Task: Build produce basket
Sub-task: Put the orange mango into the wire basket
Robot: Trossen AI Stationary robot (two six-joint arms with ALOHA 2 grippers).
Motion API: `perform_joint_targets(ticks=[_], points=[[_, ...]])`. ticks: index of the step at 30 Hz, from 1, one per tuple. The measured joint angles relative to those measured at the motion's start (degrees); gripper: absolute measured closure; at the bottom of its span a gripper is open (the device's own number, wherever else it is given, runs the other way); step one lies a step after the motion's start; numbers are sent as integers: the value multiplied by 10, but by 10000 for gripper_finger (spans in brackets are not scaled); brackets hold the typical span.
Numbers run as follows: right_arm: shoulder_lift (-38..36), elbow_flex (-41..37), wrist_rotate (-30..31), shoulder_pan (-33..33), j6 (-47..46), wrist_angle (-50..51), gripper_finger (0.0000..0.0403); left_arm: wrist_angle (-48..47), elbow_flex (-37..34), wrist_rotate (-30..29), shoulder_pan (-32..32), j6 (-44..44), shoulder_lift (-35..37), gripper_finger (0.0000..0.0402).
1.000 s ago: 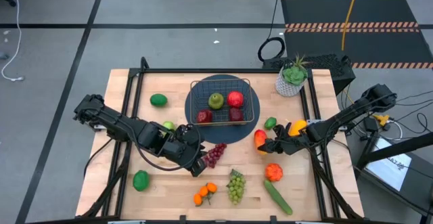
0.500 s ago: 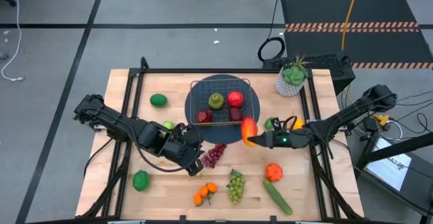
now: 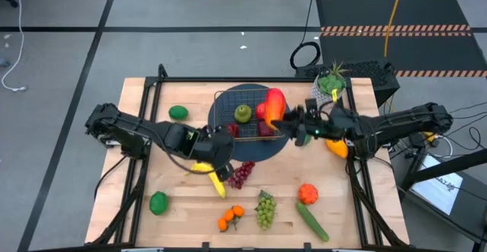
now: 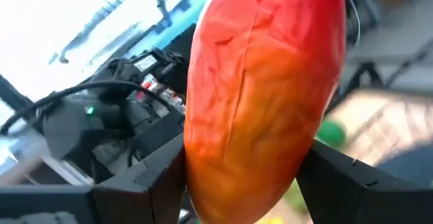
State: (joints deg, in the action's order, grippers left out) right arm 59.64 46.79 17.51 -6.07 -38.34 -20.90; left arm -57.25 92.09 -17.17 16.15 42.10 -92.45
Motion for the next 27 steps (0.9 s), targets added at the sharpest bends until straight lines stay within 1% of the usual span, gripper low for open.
perform_joint_targets(ticks=[3, 7, 12, 16, 21, 23, 27], points=[[-2, 10, -46, 42, 89, 3, 173, 0, 0, 15, -25, -2, 6, 295], [-2, 16, -114, 92, 191, 1, 173, 3, 0, 17, -55, 1, 24, 295], [-2, 16, -177, 134, 309, 5, 172, 4, 0, 17, -95, -1, 48, 295], [-2, 16, -178, 149, 410, 7, 172, 2, 0, 17, -123, -3, 64, 295], [-2, 16, -177, 156, 566, 8, 172, 3, 0, 17, -148, -5, 71, 295], [-2, 16, -178, 163, 588, 9, 172, 3, 0, 17, -155, -5, 71, 295], [-2, 16, -176, 174, 590, 11, 172, 3, 0, 17, -163, -5, 71, 295]])
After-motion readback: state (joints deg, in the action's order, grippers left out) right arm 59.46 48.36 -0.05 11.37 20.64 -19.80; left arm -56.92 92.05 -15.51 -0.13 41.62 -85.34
